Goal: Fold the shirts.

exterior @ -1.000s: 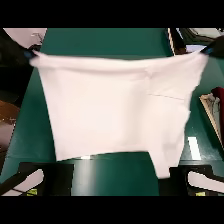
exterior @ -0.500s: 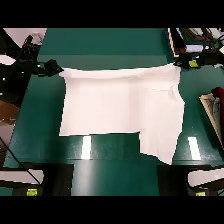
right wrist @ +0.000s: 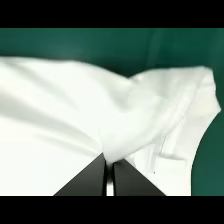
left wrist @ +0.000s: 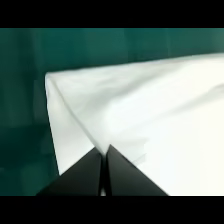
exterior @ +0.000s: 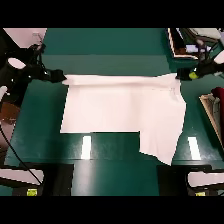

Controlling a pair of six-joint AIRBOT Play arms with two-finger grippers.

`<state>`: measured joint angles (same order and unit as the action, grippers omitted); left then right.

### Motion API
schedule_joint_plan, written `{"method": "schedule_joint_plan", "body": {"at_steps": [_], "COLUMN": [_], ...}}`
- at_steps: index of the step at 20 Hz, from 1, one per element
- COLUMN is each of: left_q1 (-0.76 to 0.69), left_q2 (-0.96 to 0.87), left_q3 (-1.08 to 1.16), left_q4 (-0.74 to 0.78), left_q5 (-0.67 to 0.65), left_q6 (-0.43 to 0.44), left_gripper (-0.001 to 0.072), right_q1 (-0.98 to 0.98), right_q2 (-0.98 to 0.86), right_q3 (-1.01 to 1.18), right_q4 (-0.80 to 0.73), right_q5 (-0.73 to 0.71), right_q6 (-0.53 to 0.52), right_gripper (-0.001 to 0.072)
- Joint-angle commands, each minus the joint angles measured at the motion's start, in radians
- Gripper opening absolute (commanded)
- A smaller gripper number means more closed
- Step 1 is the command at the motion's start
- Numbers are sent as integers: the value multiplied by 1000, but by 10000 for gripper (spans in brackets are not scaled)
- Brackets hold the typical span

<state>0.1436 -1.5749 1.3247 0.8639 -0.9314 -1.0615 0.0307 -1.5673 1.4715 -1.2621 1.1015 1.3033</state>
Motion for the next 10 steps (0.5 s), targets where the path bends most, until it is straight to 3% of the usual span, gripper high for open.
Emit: {"method": "schedule_joint_plan", "body": {"at_steps": [1,3,4,5,6,7,10], "left_q1": [0,0,0,0,1,6,57], "left_q2": [-1,-1,-1,-1,-1,-1,42], "left_q3": [-81,-85,-85,-85,-85,-79,-53], "left_q4": [28,29,29,30,31,37,134], "left_q5": [-21,-43,-60,-77,-93,-130,-299], "left_q6": [4,-6,-32,-55,-87,-95,-116], "left_gripper": [29,31,118,458,612,610,610], "right_q1": [7,7,6,7,7,7,-15], "right_q2": [41,41,41,41,41,42,66], "right_q3": [-153,-196,-205,-206,-196,-175,-107], "right_q4": [-39,-39,-39,-38,-38,-39,-39], "right_q5": [-32,-42,-45,-37,-16,29,247], "right_q6": [20,84,116,122,122,122,92], "right_gripper": [15,17,21,115,351,492,488]}}
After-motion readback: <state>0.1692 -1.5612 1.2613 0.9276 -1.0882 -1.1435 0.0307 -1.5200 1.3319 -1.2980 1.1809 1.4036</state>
